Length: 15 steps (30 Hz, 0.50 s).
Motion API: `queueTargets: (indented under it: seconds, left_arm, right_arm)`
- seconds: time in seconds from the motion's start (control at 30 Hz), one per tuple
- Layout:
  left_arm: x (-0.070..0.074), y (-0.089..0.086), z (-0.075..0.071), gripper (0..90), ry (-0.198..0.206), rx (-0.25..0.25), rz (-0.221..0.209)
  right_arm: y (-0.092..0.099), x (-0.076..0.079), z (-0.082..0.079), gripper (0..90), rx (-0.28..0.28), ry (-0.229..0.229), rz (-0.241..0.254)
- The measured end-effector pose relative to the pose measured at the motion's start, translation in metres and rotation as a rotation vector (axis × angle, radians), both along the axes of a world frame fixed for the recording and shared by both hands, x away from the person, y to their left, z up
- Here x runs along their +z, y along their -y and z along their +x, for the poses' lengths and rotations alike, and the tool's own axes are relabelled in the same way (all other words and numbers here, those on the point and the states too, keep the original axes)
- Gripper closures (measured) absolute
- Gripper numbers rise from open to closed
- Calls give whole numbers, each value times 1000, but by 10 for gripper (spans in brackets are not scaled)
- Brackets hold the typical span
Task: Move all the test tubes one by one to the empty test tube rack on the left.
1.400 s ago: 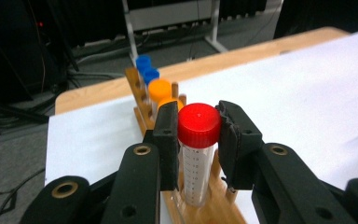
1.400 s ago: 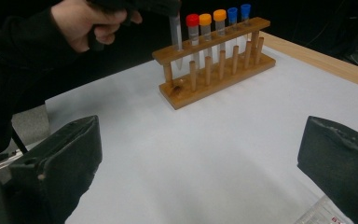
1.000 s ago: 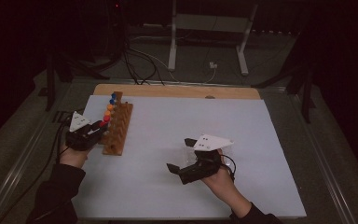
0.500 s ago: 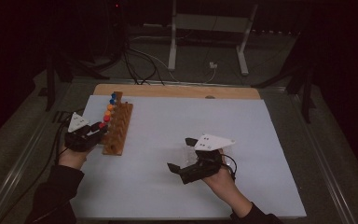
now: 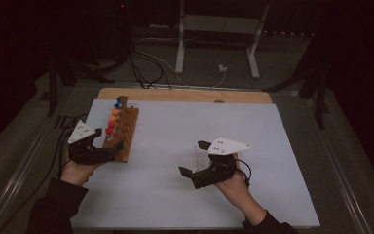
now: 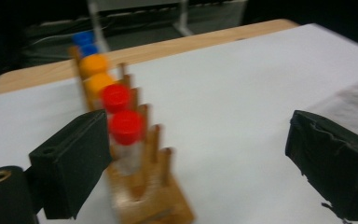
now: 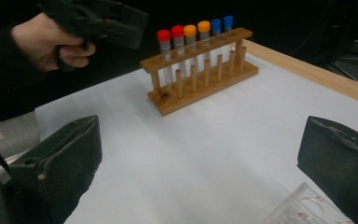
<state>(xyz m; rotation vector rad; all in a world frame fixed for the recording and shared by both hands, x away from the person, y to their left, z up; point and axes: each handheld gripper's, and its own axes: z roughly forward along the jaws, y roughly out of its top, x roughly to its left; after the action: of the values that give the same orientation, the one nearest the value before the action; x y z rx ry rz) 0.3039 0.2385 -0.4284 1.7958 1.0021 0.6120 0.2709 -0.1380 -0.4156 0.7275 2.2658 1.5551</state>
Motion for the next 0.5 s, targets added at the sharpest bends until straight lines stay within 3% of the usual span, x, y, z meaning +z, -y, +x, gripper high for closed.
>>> queueTargets:
  seconds: [0.03,0.3,0.33,0.5]
  left_arm:
    - [1,2,-3,18,2,-32,-5]
    - [5,24,-22,11,18,-191,-33]
    - [4,26,-24,11,14,-213,-48]
    - [-8,35,-30,7,6,-274,-42]
  right_arm:
    - [1,0,1,0,-2,0,0]
    - [13,1,5,0,-38,8,-2]
    - [15,1,5,0,-44,8,-4]
    - [25,0,6,0,-72,14,2]
